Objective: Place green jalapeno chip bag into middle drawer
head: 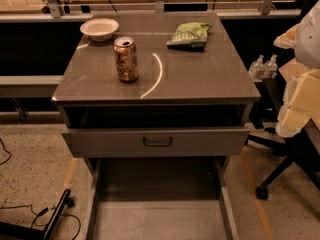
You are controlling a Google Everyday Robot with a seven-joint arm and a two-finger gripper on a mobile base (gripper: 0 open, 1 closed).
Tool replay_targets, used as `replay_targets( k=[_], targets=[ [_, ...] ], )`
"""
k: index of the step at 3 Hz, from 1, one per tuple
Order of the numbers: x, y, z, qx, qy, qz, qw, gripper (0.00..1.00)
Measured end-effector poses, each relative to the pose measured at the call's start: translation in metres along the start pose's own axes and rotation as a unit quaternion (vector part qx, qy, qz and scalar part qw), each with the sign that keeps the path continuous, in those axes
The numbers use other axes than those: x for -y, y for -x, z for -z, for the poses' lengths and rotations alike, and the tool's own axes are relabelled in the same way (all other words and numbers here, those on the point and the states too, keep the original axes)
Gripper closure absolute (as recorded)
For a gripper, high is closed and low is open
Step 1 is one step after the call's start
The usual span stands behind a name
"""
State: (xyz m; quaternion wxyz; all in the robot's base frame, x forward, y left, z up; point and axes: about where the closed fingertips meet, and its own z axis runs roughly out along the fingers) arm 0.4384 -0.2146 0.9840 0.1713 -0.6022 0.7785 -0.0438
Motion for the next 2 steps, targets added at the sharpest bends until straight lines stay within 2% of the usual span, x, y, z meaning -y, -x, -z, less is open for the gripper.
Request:
replay_targets(
  k=[1,2],
  targets=[
    [0.0,0.0,0.0,0.0,0.0,0.0,1.0,0.0],
    [0.041,0.016,0.0,0.04,-0.045,-0.029,0.9978,0.0]
  ],
)
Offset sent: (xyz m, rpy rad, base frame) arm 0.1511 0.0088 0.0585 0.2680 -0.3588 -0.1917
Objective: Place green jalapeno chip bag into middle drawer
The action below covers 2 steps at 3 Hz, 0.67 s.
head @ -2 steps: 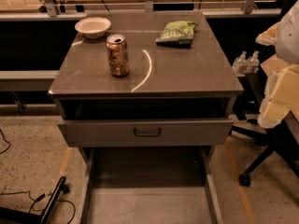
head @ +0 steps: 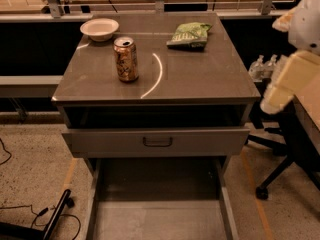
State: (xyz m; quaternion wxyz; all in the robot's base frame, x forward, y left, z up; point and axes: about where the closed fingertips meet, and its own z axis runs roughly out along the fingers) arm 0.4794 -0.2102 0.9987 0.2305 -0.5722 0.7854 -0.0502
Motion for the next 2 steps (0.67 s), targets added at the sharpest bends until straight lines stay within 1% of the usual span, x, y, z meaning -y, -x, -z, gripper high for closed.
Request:
replay_targets(
  k=[1,2],
  targets=[
    [0.054,0.016,-0.013,0.093,-0.042,-0.082,0.9914,0.0],
    [0.098,0.05,-0.019,0.193,-0.074,-0.156,0.966,0.0]
  ],
)
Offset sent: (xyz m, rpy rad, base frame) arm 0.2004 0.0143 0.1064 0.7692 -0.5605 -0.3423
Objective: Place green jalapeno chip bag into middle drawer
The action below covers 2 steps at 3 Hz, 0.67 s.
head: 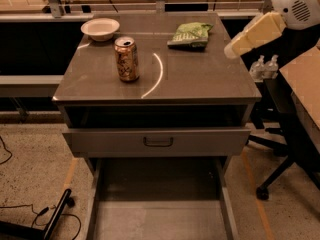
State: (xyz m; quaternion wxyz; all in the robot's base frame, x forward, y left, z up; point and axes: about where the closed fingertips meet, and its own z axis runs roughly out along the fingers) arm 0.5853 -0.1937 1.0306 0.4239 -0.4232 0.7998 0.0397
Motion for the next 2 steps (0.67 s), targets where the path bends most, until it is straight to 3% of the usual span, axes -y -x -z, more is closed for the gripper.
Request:
replay_targets(
  k=[1,2],
  targets=[
    [0.01,0.028,-0.02,0.053,-0.038,-0.047,0.9967,0.0],
    [0.024,0.043,-0.018,0.084,-0.067,-0.055,0.9927,0.0]
  ],
)
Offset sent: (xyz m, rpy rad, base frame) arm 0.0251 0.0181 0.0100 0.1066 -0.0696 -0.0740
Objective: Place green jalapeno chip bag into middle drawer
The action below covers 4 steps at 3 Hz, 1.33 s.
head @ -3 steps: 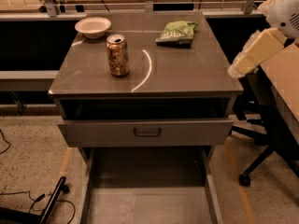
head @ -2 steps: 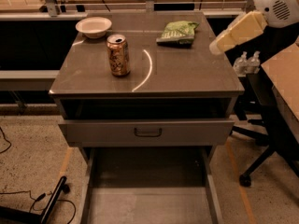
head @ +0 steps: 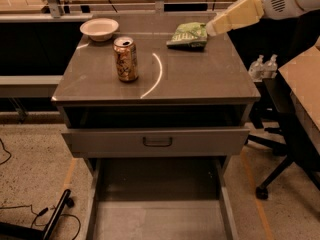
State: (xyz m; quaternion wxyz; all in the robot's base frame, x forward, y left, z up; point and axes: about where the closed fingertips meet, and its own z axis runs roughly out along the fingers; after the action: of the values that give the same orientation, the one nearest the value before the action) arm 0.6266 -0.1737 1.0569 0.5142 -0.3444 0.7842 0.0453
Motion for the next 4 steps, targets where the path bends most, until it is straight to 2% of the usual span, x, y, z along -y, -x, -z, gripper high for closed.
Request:
replay_targets(
  k=[1,2,3,4],
  targets=[
    [0.0,0.0,0.0,0.0,0.0,0.0,1.0,0.0],
    [0.008,0.005,-0.023,0.003,-0.027,-0.011,0.9996,0.0],
    [0.031,0.012,-0.081,0.019,-0.083,-0.023,0.9961,0.0],
    [0.055,0.019,-0.129,0.022,-0.127,-0.021,0.9915,0.0]
  ],
)
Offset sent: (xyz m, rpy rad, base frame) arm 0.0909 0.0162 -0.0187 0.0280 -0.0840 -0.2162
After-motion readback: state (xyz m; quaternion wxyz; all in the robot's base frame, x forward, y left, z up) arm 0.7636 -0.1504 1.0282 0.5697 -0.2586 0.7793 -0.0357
